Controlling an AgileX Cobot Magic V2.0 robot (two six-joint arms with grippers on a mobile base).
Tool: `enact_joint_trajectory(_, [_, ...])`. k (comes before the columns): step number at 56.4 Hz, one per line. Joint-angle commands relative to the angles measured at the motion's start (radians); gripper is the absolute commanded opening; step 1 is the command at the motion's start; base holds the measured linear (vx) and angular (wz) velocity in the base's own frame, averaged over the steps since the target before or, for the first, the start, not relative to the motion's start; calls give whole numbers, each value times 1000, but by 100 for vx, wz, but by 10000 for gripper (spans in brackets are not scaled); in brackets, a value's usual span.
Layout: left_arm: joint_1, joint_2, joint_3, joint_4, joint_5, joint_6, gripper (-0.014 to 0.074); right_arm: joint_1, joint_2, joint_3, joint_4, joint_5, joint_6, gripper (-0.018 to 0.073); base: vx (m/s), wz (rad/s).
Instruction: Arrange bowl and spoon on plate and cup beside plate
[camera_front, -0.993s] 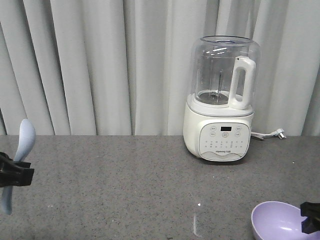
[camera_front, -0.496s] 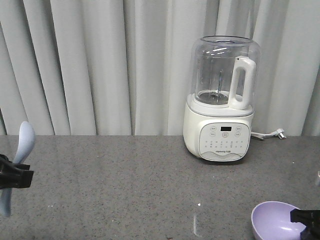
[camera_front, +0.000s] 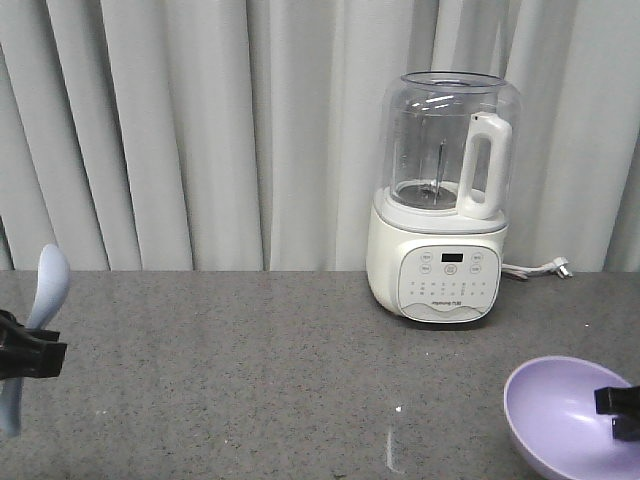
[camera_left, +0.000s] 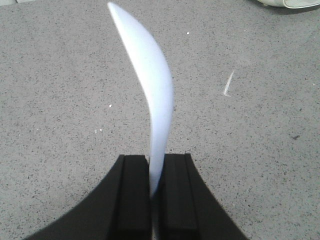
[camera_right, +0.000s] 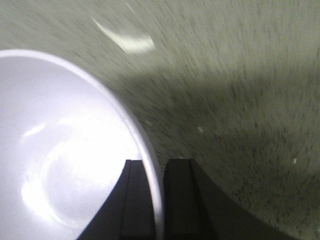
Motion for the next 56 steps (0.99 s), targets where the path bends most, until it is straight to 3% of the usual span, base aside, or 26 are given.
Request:
enact_joint_trajectory(1, [-6,-20,-25,-10,-77,0,-6,-3,-148,-30,120,-39,-146,-10,0,0])
enact_joint_trajectory(7, [-6,-20,-25,-11,-85,0,-6,34,-286,-30,217,-38,-311,-9,0,0])
enact_joint_trajectory(12, [-6,-22,-25,-11,-91,0,-6,68,-401,-30,267,-36,-374,-9,0,0])
enact_joint_trajectory(31, [-6,-261,64,-10,-143,0,-6,77,-683,-29,275,-13,-297,-9,0,0])
enact_joint_trajectory(43, [-6,-450,167,-10,-184,0,-6,77,-722,-29,284,-2,-279,-9,0,0])
enact_joint_trajectory(56, [-6,-492,175,-10,-211,0,-6,77,-722,-29,287,11,-279,-9,0,0])
